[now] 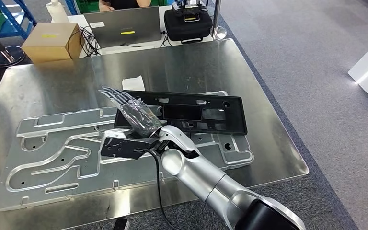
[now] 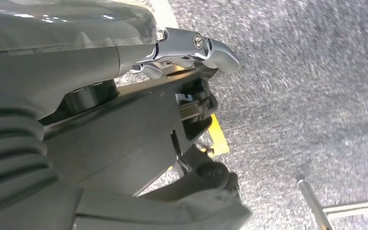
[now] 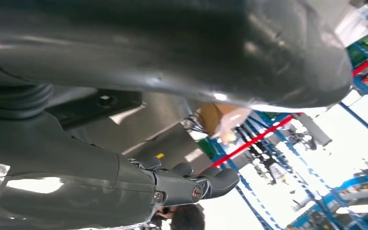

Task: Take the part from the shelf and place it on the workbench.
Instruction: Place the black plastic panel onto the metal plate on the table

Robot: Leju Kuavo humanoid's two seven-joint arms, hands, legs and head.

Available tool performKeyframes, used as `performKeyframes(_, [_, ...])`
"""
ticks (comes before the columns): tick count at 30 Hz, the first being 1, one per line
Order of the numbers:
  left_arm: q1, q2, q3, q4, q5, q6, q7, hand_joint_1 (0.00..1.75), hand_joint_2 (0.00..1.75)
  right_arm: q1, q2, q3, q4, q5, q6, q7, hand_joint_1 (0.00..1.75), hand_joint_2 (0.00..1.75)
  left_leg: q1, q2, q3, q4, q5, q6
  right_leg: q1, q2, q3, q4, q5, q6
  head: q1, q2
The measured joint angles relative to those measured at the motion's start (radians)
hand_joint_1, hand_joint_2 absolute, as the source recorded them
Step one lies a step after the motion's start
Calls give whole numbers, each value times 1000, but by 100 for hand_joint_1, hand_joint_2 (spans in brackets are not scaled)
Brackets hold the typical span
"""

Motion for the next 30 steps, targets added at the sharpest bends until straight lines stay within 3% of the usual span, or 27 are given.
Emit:
performKeyframes(2, [-1, 0, 0, 0, 0, 1, 3, 0, 0, -2, -5, 0, 8, -2, -5, 0, 0, 0, 6, 0, -17, 10, 8, -10, -14, 0, 72, -97, 44, 12, 0, 0])
performKeyframes(4, [-2, 1, 0, 0, 0, 1, 4, 0, 0, -5, -5, 0, 12, -4, -8, -2, 0, 0, 11, -3, -29, 18, 18, -25, -16, 5, 145, -212, 78, 16, 0, 0])
performKeyframes(6, [-4, 1, 0, -1, 0, 1, 3, 0, 0, -9, -6, 0, 15, -5, -12, -5, 0, 0, 11, -5, -34, 18, 32, -43, -10, 13, 155, -242, 89, 2, 0, 0])
performKeyframes(8, [-2, 1, 0, -1, 0, 1, 3, 0, 0, -11, -6, 0, 20, -5, -15, -6, 0, 0, 16, -6, -38, 11, 46, -60, -5, 14, 140, -240, 106, -22, 0, 0])
performKeyframes(9, [-1, 1, 0, -1, 0, 1, 3, 0, 0, -10, -6, 0, 23, -6, -16, -6, 0, 0, 19, -5, -45, 15, 38, -66, -3, 11, 131, -240, 116, -35, 0, 0])
performKeyframes(10, [0, 1, 0, -1, 0, 1, 2, 0, 0, -10, -6, 0, 25, -6, -16, -7, 0, 0, 22, -4, -58, 37, 8, -68, -1, 9, 120, -242, 127, -47, -1, 0])
performKeyframes(11, [0, 1, 0, -1, -1, 1, 2, 0, 0, -9, -6, 0, 28, -6, -17, -7, 0, 0, 23, -2, -77, 83, -41, -68, 0, 6, 106, -243, 140, -57, -3, 0])
performKeyframes(13, [-3, 1, 0, -1, -1, 1, 1, 0, 0, -8, -6, 0, 33, -6, -17, -7, 0, 0, 21, -1, -117, 226, -159, -64, 8, 2, 73, -242, 164, -69, -5, 0])
performKeyframes(14, [-4, 1, 0, -1, -1, 1, 1, 0, 0, -7, -7, 0, 35, -6, -17, -7, 0, 0, 18, -1, -125, 293, -192, -62, 13, 1, 56, -241, 177, -71, -6, 0])
performKeyframes(15, [-5, 1, 0, -1, -1, 2, 2, 0, 0, -5, -8, 0, 38, -6, -17, -7, 0, 0, 14, -1, -118, 335, -201, -59, 17, 0, 39, -240, 188, -73, -6, 0])
performKeyframes(16, [-5, 2, 0, -1, -1, 2, 2, 0, 0, -4, -9, 0, 40, -6, -17, -7, 0, 0, 10, -1, -94, 344, -187, -56, 21, 0, 23, -238, 199, -73, -6, 0])
performKeyframes(17, [-5, 2, 0, -1, -1, 2, 2, 0, 0, -4, -9, 0, 42, -6, -17, -7, 0, 0, 5, -1, -52, 317, -164, -51, 23, -1, 10, -236, 209, -72, -6, 0])
performKeyframes(18, [-5, 2, 0, -1, -1, 3, 3, 0, 0, -4, -10, 0, 43, -6, -17, -7, 0, 0, 0, -1, 8, 254, -152, -43, 25, -1, -1, -233, 218, -71, -6, 0])
performKeyframes(20, [-9, 3, 0, -1, -2, 6, 7, 0, 0, -6, -10, 0, 42, -6, -18, -7, 0, 0, -9, 0, 118, 109, -165, -28, 28, -2, -16, -230, 237, -64, -5, 0])
performKeyframes(21, [-11, 3, 0, -1, -2, 9, 9, 0, 0, -8, -11, 0, 42, -5, -18, -6, 0, 0, -14, 0, 148, 59, -178, -22, 27, -3, -20, -231, 246, -59, -6, 0])
performKeyframes(23, [-11, 4, 0, -1, -4, 15, 18, 0, 0, -8, -12, 0, 42, -5, -18, -5, 0, 0, -17, 1, 151, 33, -172, -14, 26, -5, -20, -239, 266, -46, -9, 0])
performKeyframes(24, [-10, 5, 0, -1, -7, 15, 24, 0, 0, -9, -14, 0, 42, -5, -17, -4, 0, 0, -15, 3, 147, 25, -160, -8, 25, -4, -23, -239, 265, -40, -11, 0])
performKeyframes(25, [-10, 7, 0, -1, -10, 12, 31, 0, 0, -9, -16, 0, 42, -5, -17, -1, 0, 0, -13, 5, 141, 19, -145, -1, 25, -2, -29, -228, 247, -33, -10, 0])
performKeyframes(26, [-11, 11, -1, -1, -13, 7, 39, 0, 0, -10, -19, 0, 43, -5, -18, 1, 0, 0, -10, 8, 132, 13, -129, 4, 23, -1, -41, -197, 207, -27, -7, 0])
performKeyframes(28, [-11, 22, -2, -1, -17, -2, 51, 0, 0, -9, -22, 0, 43, -5, -18, 5, 0, 0, -9, 10, 103, 12, -102, 10, 16, 1, -72, -82, 100, -15, -2, 0])
performKeyframes(29, [-10, 27, -2, -1, -19, -2, 55, 0, 0, -8, -24, 0, 45, -5, -19, 6, 0, 0, -9, 11, 86, 12, -90, 9, 12, 0, -84, -20, 67, -10, -2, 0])
performKeyframes(30, [-9, 32, -2, -1, -20, 0, 59, 0, 0, -6, -25, 0, 46, -5, -19, 6, 0, 0, -8, 12, 69, 14, -78, 8, 8, 0, -84, 22, 60, -5, -2, 0])
